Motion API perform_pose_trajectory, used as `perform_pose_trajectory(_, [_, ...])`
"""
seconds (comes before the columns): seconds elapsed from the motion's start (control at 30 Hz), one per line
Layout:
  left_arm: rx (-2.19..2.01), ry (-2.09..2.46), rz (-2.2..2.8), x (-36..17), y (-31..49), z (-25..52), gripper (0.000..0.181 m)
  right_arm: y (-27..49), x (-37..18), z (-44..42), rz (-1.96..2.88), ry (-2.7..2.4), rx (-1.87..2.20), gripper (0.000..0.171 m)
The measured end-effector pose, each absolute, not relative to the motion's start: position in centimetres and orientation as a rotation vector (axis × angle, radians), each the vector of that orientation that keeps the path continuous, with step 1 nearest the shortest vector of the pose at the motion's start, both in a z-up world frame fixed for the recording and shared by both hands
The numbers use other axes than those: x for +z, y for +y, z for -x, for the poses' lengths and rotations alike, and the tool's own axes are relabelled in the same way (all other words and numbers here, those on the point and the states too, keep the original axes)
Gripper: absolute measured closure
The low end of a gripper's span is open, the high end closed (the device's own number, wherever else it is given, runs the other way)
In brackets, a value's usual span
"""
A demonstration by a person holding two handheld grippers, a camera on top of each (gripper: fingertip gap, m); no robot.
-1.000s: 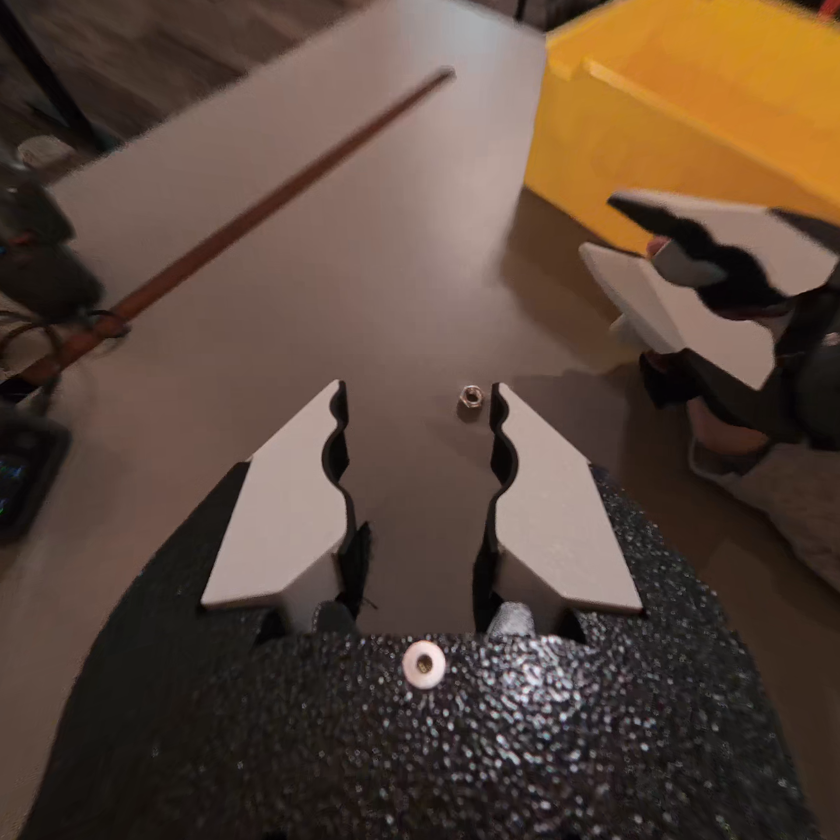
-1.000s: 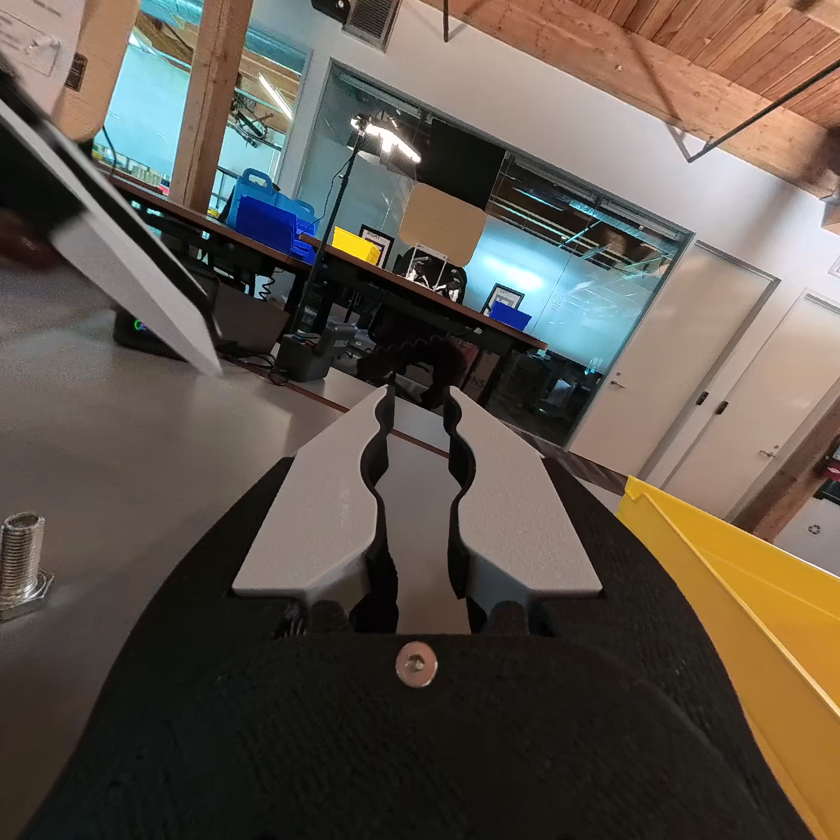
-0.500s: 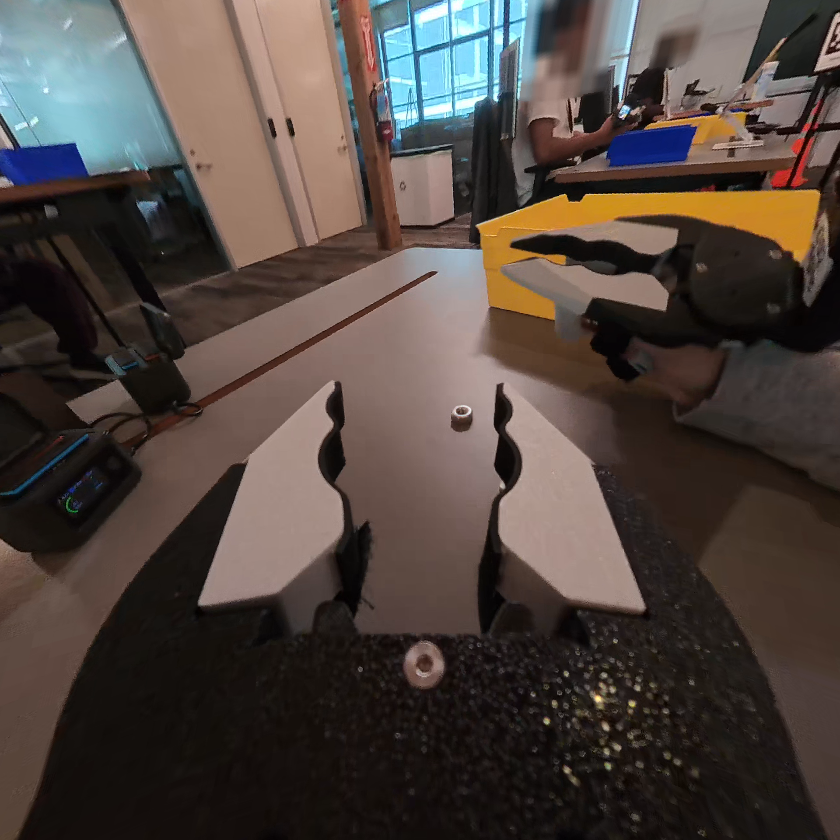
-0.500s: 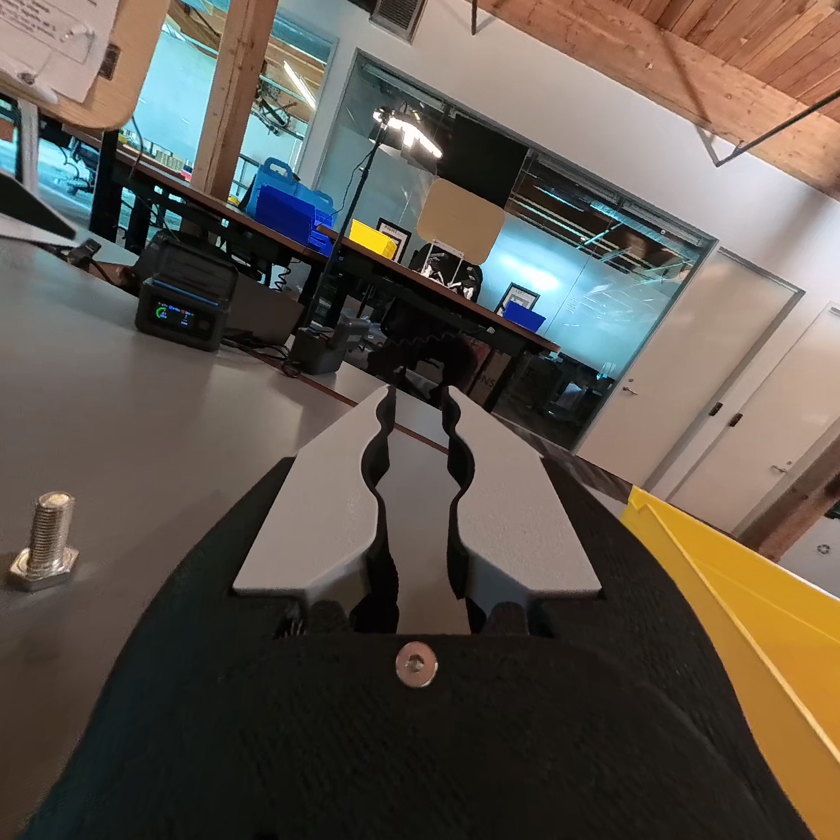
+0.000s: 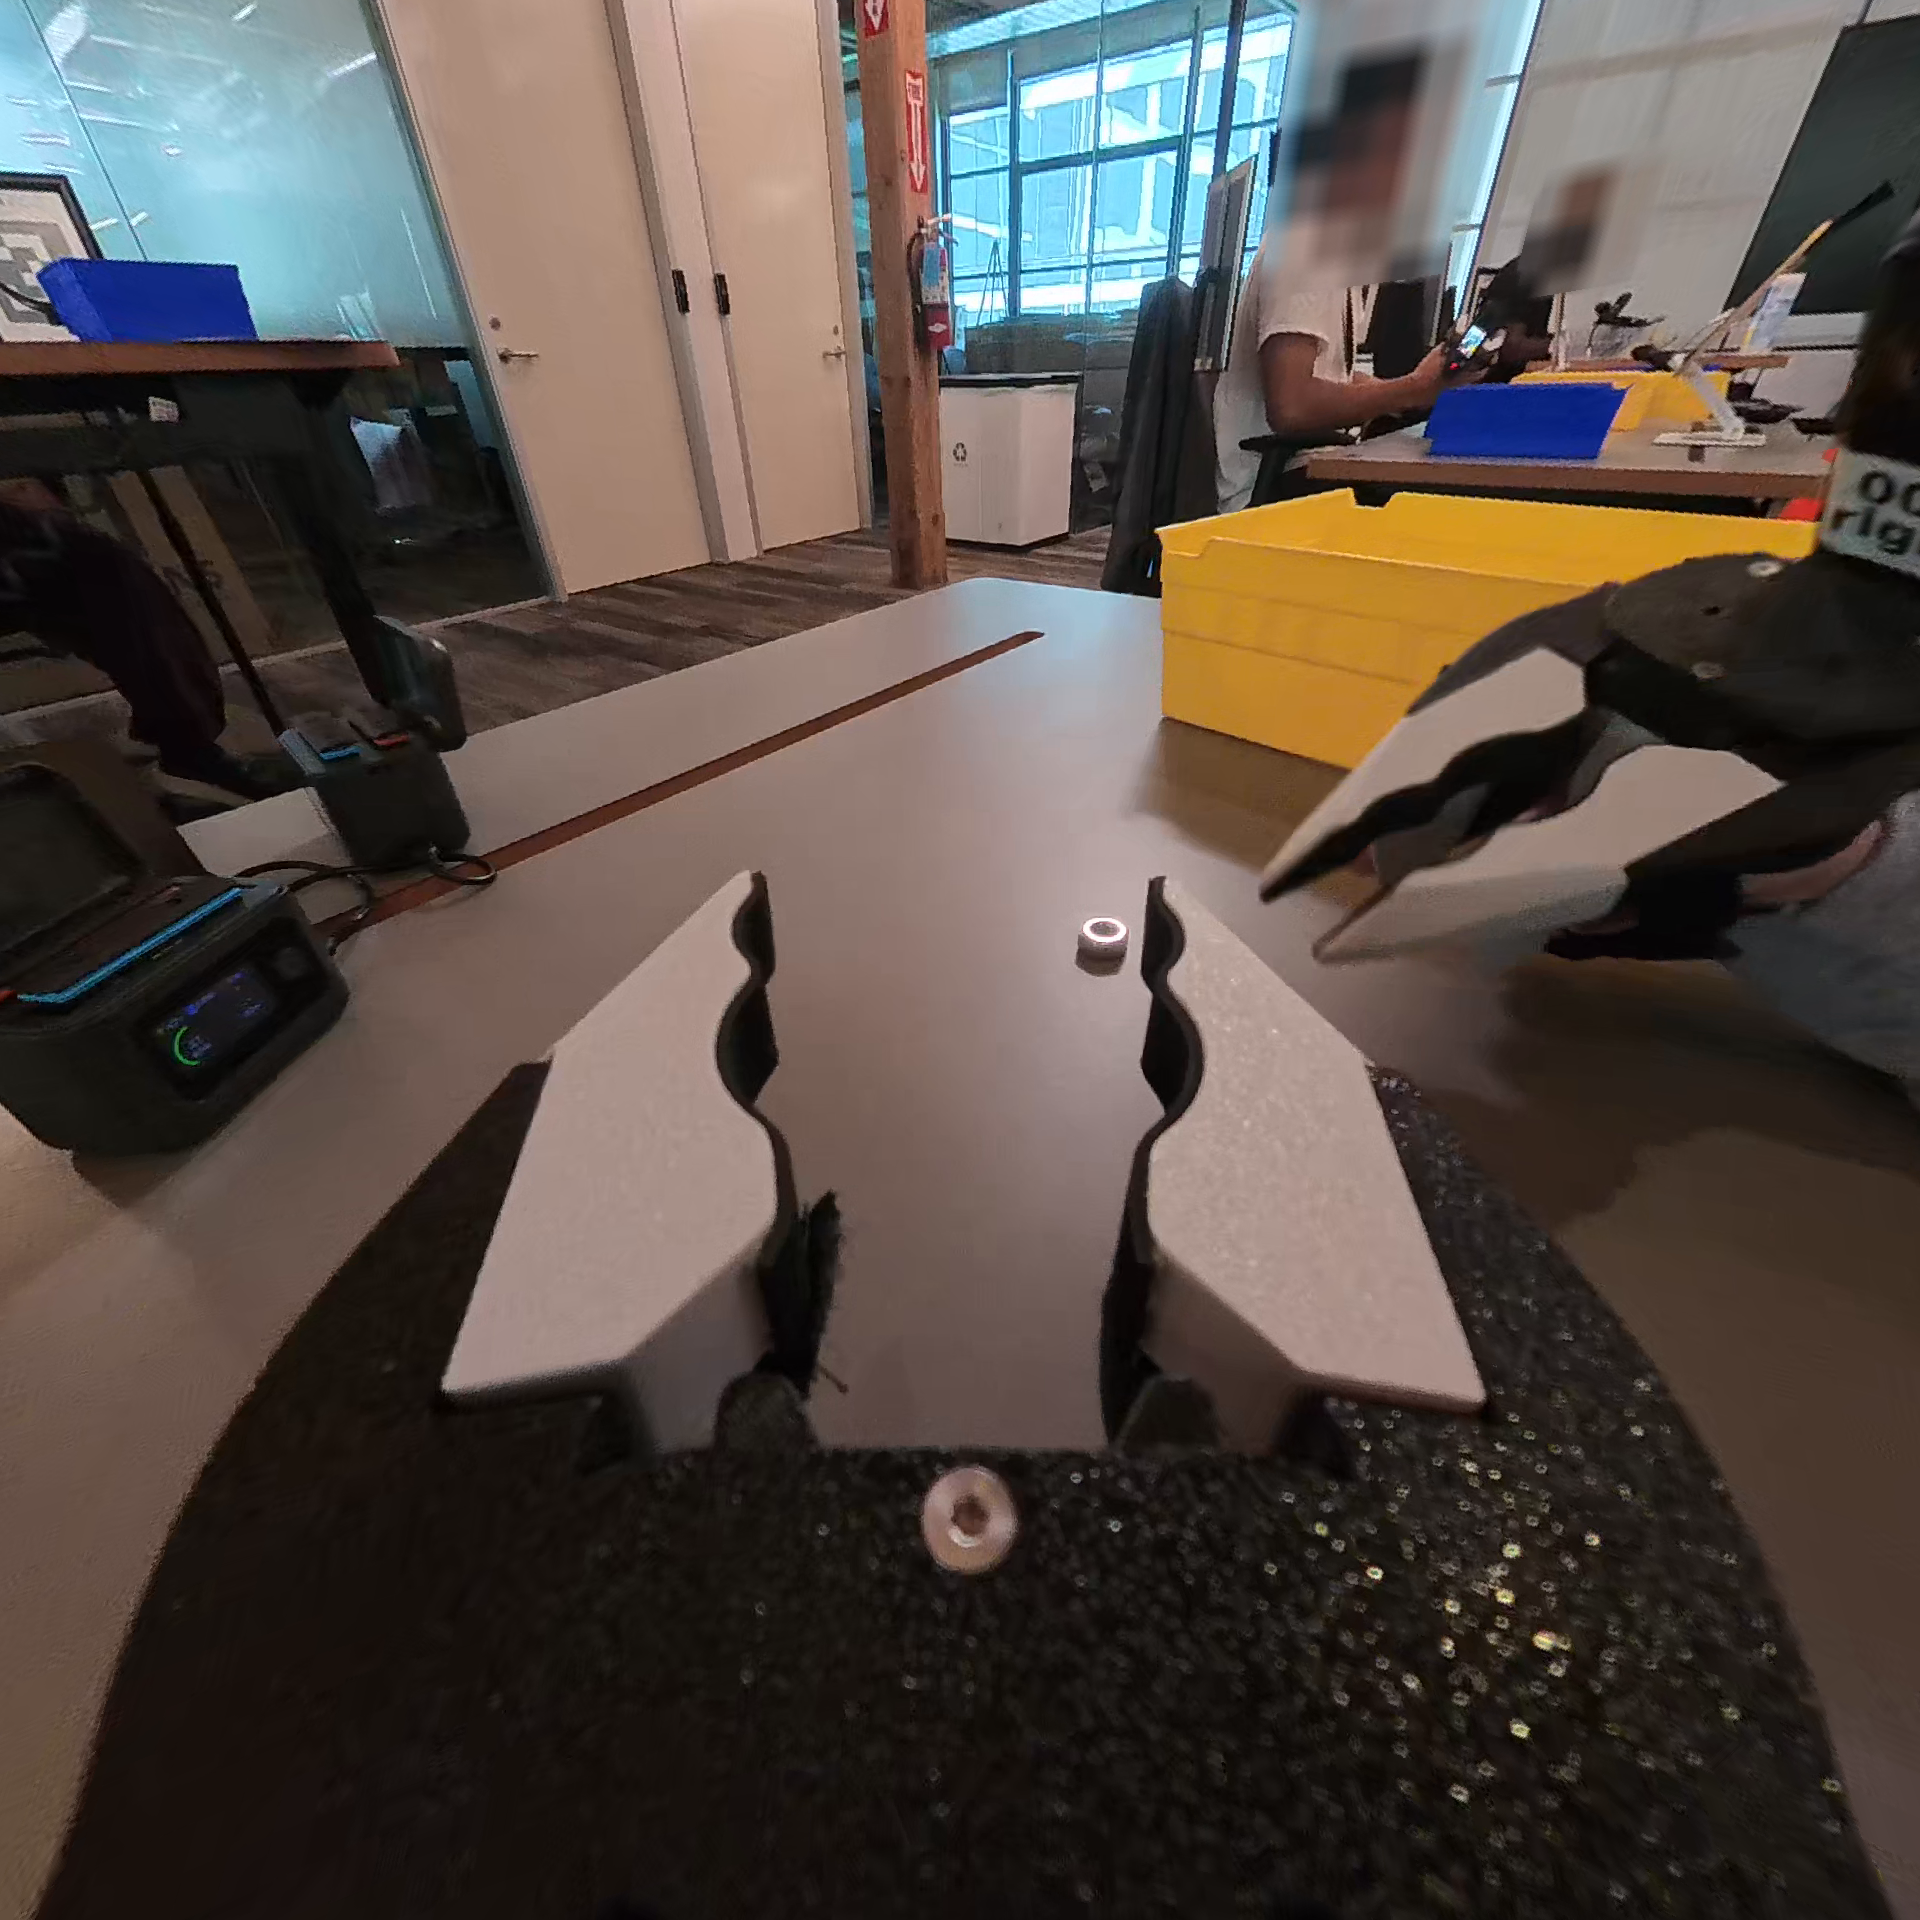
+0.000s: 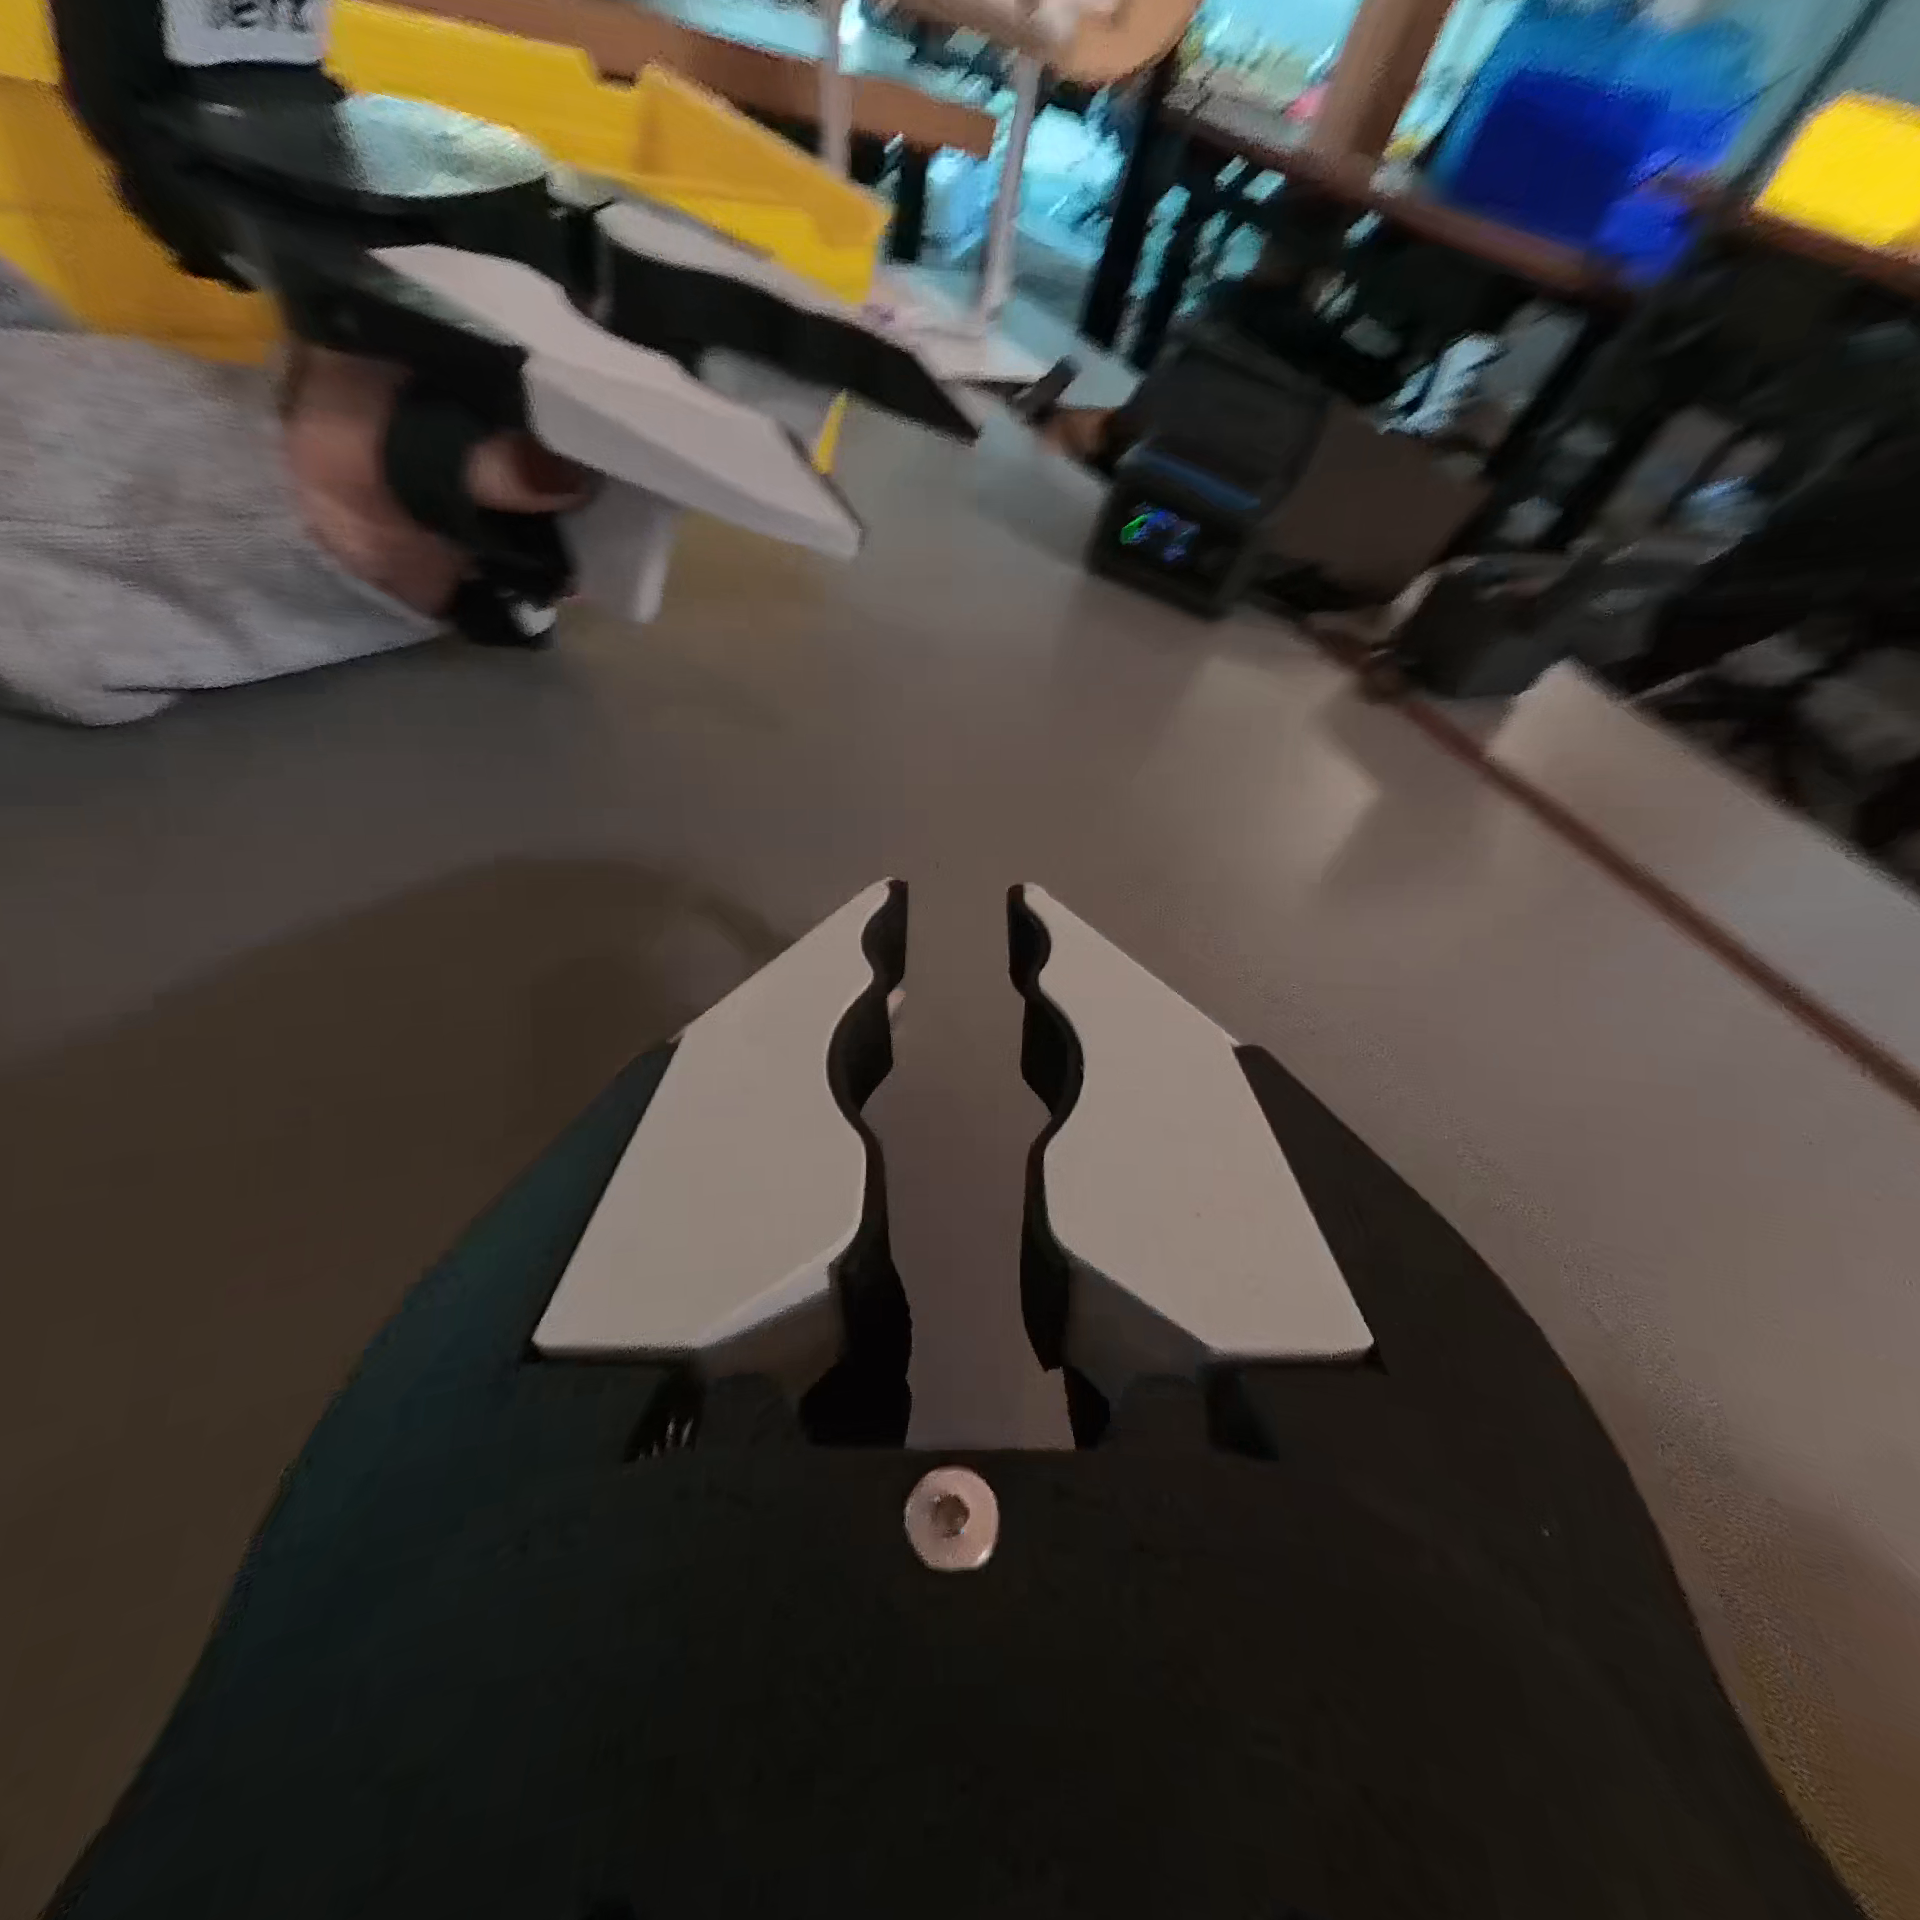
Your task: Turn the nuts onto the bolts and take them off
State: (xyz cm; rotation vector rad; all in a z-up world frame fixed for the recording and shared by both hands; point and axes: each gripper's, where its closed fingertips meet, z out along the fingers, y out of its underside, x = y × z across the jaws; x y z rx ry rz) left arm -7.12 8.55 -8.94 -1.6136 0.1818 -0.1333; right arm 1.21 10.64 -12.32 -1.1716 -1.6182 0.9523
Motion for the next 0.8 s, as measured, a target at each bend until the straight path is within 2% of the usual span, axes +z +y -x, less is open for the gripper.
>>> perform_pose_trajectory(0.13, [-0.129,0.195,1.618,-9.1,8.6,6.9,0.113,9.7,-15.3,-1.2,1.261,-1.779,0.927,0.151])
perform_pose_trajectory(0.47, [-0.112,0.245,1.641,-9.6,8.8,6.1,0.117,10.0,-17.9,-1.0,1.386,-1.868,0.745,0.147])
perform_pose_trajectory(0.8, [-0.138,0.224,1.645,-9.6,8.8,6.4,0.119,10.3,-18.2,-0.7,1.420,-1.861,0.732,0.151])
